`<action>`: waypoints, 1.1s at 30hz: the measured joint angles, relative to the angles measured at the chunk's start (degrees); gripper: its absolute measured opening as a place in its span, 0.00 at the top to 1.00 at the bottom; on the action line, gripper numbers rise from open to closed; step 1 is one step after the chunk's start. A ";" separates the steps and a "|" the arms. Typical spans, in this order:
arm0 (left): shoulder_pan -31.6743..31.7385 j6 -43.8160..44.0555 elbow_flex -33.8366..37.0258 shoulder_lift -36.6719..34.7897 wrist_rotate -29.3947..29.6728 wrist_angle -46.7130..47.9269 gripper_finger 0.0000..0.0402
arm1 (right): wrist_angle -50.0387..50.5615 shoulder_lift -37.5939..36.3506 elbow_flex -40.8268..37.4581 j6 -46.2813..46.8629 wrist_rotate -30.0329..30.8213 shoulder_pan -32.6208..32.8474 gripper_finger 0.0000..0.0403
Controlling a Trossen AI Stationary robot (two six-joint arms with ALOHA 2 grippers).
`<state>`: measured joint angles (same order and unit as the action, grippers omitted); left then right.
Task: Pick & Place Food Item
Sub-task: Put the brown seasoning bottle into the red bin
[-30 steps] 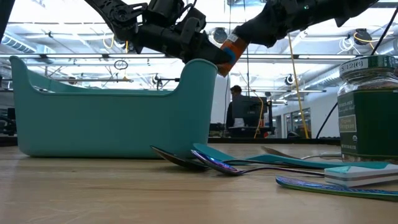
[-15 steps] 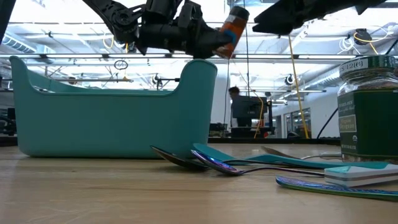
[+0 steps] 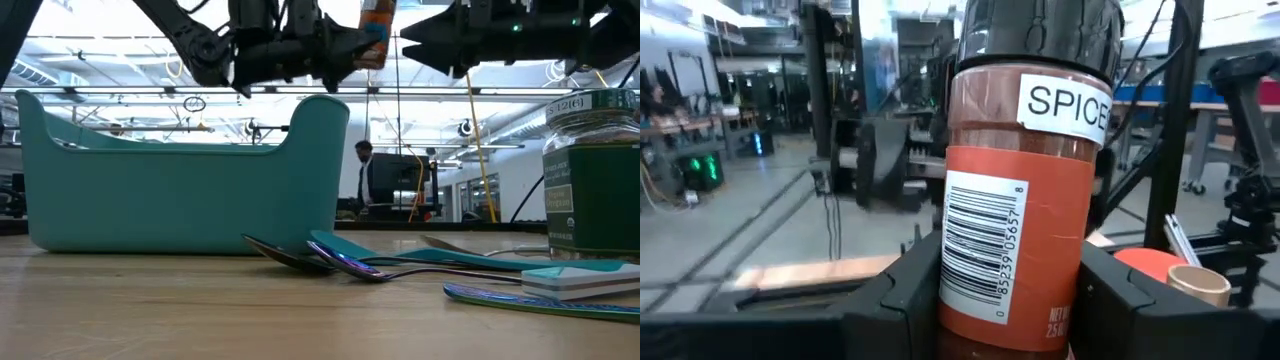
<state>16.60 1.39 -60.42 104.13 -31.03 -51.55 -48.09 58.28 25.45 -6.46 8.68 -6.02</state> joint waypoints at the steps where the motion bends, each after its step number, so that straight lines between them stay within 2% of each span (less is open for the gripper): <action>1: 0.04 0.68 0.04 0.78 -0.02 -0.84 0.60 | -1.99 1.33 -0.05 0.49 -0.43 -0.02 0.24; 7: 0.13 1.84 0.06 2.39 1.05 -2.46 0.60 | -7.63 8.61 1.73 3.43 -4.48 -1.12 0.24; 15: 0.11 1.61 0.06 2.41 1.01 -2.01 0.60 | -13.32 15.05 4.37 4.09 -4.41 -2.27 0.27; 20: 0.11 1.67 0.06 2.41 1.03 -1.36 0.60 | -13.78 15.66 4.47 4.04 -4.51 -2.25 0.39; 29: 0.13 1.77 0.04 2.42 1.24 -0.85 0.59 | -12.82 15.11 4.47 3.89 -4.58 -2.12 0.71; 33: 0.11 1.77 0.04 2.42 1.25 -0.32 0.57 | -12.52 15.08 4.47 3.97 -4.58 -2.12 0.73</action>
<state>16.71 3.16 -60.38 106.56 -29.78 -51.88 -60.60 73.36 29.91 -2.49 4.10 -8.14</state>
